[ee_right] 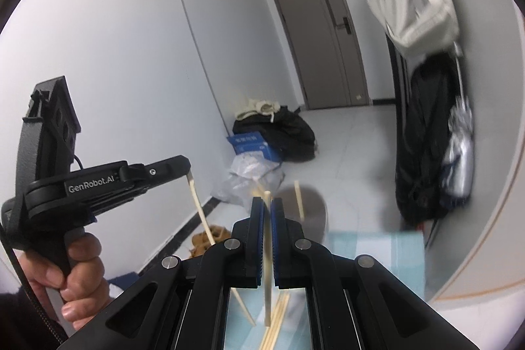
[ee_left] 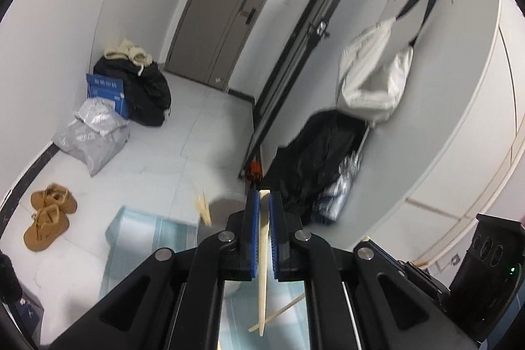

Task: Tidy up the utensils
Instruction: 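Lift both held chopsticks up over the white utensil holder, then open the left gripper over the holder while the right gripper releases its chopstick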

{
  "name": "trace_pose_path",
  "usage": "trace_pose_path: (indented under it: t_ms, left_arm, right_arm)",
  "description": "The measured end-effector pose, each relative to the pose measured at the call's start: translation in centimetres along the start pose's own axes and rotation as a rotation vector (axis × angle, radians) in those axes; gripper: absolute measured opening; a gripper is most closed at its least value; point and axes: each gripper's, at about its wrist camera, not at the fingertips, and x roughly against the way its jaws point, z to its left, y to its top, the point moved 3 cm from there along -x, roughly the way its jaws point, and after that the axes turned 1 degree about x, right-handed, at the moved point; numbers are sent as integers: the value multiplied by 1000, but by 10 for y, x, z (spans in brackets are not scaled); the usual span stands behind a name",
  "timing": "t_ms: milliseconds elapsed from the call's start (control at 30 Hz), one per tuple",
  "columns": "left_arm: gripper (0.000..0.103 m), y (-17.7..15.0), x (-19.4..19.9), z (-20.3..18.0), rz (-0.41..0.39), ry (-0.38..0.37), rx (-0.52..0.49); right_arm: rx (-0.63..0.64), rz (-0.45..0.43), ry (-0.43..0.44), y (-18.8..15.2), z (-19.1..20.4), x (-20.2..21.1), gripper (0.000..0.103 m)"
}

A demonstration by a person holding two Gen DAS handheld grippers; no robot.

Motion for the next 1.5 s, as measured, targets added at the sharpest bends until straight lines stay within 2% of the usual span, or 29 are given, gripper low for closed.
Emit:
trace_pose_path:
  t_ms: [267,467,600,733,900,1100,1500]
  left_arm:
    - [3,37,-17,13,-60,-1,11]
    - [3,59,-38,27,-114,-17,37]
    - [3,64,-52,34,-153,3,7]
    - [3,60,-67,35,-154,-9,-51]
    - [3,50,-85,43,-126,-13,-72]
    - [3,46,-95,45,-127,8,-132]
    - [3,34,-99,49,-72,-18,-119]
  right_arm:
    - [39,-38,5,67,-2,-22,4]
    - [56,-39,11,99,-14,-55,4]
    - [49,-44,16,115,-27,-79,4]
    - [67,-59,3,127,-35,-96,4]
    - [123,-8,19,122,-36,-123,4]
    - [201,86,49,96,-35,-151,4]
    - [254,198,101,69,-32,-177,4]
